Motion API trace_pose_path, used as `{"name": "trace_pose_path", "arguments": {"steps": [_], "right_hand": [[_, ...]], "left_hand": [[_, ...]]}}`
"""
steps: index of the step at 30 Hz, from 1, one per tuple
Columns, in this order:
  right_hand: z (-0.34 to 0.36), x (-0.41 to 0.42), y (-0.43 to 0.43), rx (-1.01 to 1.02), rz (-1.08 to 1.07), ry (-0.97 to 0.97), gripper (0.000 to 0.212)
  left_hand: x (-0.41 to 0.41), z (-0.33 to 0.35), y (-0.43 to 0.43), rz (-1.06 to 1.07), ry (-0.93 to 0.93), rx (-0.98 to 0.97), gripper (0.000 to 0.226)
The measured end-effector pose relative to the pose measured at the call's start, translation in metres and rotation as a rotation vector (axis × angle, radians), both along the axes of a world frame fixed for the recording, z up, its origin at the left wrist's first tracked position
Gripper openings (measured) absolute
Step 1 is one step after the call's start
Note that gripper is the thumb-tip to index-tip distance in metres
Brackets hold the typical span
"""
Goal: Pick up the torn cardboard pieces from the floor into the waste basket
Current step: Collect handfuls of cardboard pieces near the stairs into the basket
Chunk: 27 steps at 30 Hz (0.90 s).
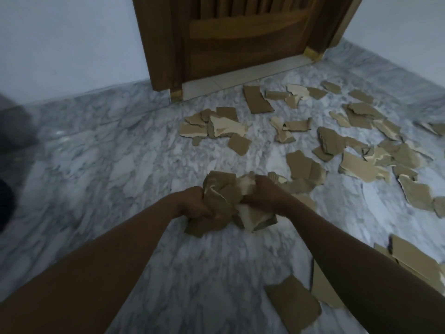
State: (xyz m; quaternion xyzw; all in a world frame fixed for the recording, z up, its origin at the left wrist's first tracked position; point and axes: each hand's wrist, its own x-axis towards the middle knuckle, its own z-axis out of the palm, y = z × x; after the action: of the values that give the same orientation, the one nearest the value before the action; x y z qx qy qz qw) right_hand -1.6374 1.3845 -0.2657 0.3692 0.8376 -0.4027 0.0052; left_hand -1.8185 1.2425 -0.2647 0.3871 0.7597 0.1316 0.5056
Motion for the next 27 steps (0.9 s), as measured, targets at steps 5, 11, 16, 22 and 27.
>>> {"name": "trace_pose_path", "arguments": {"steps": [5, 11, 16, 22, 27], "right_hand": [[0.034, 0.028, 0.049, -0.185, -0.497, 0.113, 0.063], [0.03, 0.064, 0.069, -0.162, -0.678, -0.109, 0.081], [-0.003, 0.077, 0.052, -0.083, -0.486, -0.419, 0.098], [-0.006, 0.056, 0.033, 0.064, -0.217, -0.474, 0.094], [0.012, 0.04, 0.041, 0.215, -0.195, -0.437, 0.087]], "left_hand": [[0.008, -0.02, 0.006, -0.111, 0.275, 0.023, 0.057], [0.034, -0.014, 0.015, -0.089, 0.336, 0.045, 0.062], [0.033, -0.013, 0.025, -0.04, 0.255, -0.022, 0.065], [0.007, 0.001, 0.014, 0.019, 0.162, 0.001, 0.049], [-0.003, 0.002, 0.003, 0.158, 0.071, 0.008, 0.05]]}}
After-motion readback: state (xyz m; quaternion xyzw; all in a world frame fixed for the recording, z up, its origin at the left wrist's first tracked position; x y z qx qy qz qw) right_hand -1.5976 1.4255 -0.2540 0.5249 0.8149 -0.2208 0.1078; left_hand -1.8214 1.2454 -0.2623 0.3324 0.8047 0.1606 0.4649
